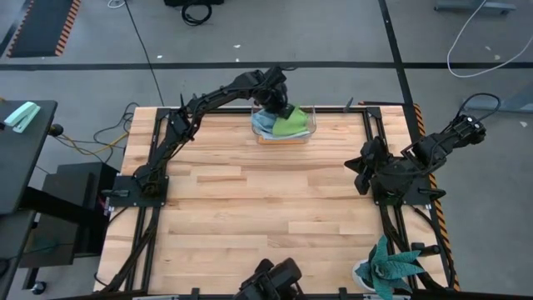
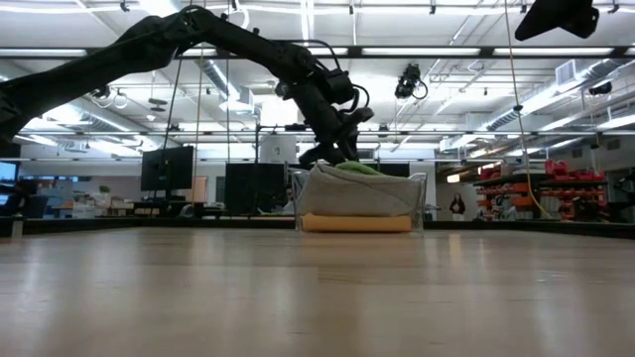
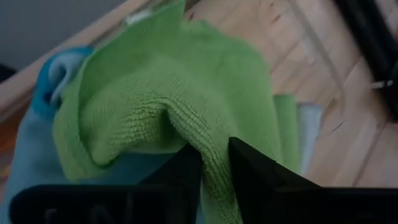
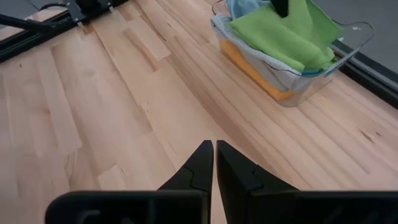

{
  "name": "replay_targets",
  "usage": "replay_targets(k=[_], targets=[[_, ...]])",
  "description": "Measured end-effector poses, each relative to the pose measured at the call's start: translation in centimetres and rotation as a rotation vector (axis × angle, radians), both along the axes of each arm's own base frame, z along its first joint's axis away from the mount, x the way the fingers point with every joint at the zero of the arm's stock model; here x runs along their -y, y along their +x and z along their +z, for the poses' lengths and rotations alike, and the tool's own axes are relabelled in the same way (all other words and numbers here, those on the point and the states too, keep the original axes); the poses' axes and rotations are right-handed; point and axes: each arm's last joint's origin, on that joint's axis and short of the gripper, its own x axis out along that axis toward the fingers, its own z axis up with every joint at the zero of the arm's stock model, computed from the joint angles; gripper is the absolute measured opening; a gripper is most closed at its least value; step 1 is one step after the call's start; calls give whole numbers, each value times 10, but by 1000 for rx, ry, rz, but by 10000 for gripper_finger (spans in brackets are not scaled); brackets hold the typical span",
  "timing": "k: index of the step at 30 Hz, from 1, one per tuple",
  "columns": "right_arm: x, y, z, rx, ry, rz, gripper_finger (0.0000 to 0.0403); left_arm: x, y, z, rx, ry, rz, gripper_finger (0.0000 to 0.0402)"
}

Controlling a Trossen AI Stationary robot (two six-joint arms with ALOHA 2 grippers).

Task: Fold microfiber towels
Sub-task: Put the green microfiber cloth into the transparent bin

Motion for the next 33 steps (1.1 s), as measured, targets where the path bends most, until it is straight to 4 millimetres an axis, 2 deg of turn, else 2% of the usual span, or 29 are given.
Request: replay_targets(k=[4,13,18,26,33], targets=[[0,0,0,8,19,-18,26,3,-5,-3,-58,-31,0,117],[0,0,0,8,18,-18,32,4,-8,-5,-96,-56,1,224],[0,0,0,7,36,-22,32,2,-13,-7,-125,-79,12,268],[0,-1,-1,3,34,-22,32,-5,-29,-2,-151,-147,29,283],[1,-2,-1,-13,24,-22,32,-8,-46,34,-79,-139,58,284]])
